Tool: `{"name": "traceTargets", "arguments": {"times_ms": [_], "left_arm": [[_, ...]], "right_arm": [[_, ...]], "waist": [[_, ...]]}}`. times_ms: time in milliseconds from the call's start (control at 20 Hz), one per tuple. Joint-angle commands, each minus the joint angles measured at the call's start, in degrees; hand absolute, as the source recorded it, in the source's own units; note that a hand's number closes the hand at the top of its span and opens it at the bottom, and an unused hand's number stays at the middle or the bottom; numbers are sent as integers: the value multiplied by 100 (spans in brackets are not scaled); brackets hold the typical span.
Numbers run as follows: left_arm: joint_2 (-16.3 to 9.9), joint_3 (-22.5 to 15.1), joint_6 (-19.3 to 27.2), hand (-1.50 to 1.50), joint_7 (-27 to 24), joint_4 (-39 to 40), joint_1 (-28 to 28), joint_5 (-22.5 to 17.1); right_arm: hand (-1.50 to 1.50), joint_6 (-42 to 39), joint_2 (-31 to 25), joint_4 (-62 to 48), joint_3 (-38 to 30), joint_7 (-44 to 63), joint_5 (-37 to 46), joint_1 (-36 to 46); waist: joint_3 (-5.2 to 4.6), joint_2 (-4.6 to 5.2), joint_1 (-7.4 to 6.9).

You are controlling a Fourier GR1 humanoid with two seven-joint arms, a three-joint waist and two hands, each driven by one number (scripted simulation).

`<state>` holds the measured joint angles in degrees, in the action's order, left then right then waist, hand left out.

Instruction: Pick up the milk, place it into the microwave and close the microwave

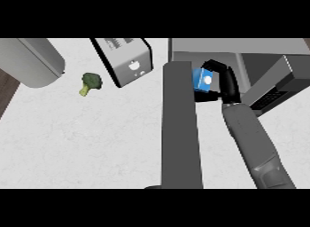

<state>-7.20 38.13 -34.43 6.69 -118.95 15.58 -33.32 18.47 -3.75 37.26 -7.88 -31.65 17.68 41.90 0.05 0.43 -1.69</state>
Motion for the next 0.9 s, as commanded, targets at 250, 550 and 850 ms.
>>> {"name": "traceTargets", "arguments": {"times_ms": [250,550,850], "left_arm": [[-82,-140,-97,-150,-100,309,-344,178],[-220,-74,-157,-150,-162,590,-484,162],[-85,-279,-47,-150,-122,473,-621,327]], "right_arm": [[150,1086,-238,-1927,-485,-319,232,1223],[150,1586,-668,-2260,-699,-333,247,1597],[150,2195,-1037,-2593,-460,-415,696,1843]], "waist": [[7,106,-199],[7,157,-288],[11,226,-421]]}}
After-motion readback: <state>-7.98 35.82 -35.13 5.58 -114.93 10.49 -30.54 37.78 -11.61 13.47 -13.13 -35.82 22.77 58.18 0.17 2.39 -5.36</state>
